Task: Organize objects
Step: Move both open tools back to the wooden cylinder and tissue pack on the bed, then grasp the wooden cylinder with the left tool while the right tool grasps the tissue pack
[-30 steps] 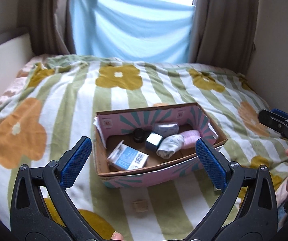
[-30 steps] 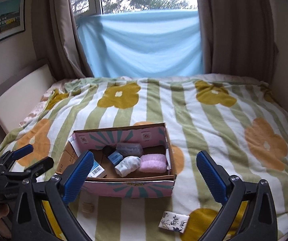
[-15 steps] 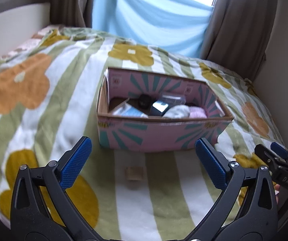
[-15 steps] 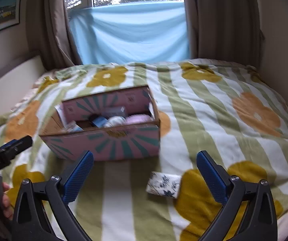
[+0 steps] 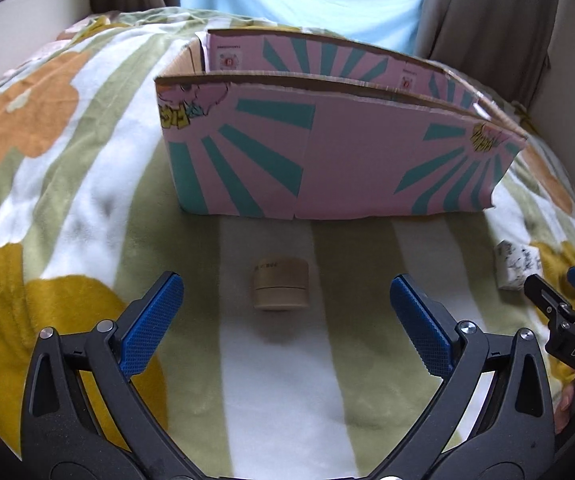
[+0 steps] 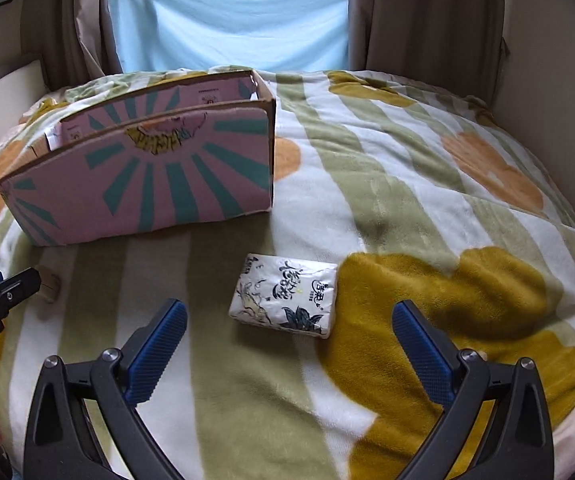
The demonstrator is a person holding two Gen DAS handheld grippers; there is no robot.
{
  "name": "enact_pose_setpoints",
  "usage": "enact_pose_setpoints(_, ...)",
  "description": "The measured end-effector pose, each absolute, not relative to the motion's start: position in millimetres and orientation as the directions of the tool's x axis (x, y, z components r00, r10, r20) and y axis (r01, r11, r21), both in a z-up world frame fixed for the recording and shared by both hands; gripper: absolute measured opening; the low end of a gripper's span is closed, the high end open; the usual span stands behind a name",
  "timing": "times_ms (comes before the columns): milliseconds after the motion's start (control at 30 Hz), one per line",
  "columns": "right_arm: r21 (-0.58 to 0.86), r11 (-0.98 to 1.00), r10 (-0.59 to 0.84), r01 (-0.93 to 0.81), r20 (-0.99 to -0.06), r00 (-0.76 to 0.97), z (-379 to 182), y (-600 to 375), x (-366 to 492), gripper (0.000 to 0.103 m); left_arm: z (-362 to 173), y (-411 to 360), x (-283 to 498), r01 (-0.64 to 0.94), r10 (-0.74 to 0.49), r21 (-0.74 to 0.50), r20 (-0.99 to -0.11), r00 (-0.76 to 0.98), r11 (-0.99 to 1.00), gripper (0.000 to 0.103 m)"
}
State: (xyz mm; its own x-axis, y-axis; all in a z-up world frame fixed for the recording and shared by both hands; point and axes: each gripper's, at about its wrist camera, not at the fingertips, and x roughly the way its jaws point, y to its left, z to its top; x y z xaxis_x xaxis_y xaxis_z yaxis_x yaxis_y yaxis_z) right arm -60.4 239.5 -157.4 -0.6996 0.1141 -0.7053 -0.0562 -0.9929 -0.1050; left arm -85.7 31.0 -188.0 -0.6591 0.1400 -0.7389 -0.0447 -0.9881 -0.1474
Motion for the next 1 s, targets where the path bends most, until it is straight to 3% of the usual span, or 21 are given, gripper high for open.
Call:
enact_pose_setpoints(200,-0.136,-0.989,0.140,-0.061,-0.699,-0.701,-166.6,235.5,-64.6,0.101,-198.8,28.5,-94.7,-0.035,0.134,-0.146,-0.749,-0.649,-0.989,0.090)
enact_pose_setpoints(667,-0.188,-0.981,0.174,-0.050,-0.727,-0.665,-180.7,226.9,-79.8,0.085,-219.2,26.1,-103.8,-0.026,0.131,-0.146,-0.775,-0.618,-0.989,0.057)
enact_pose_setpoints(867,-0.203,-0.978,0.189,-0.053,-0.741,-0.644,-186.4,225.9,-84.9,0.063,-219.5,23.5,-103.7,-0.031,0.128,-0.139,-0.771,-0.624,-0.990,0.038)
enact_pose_setpoints(1000,-0.207,-0.977,0.196,-0.060,-0.738,-0.646,-186.2,225.2,-82.7,0.061,-218.6,25.1,-101.4,-0.048,0.139,-0.140,-0.767,-0.627,-0.989,0.031)
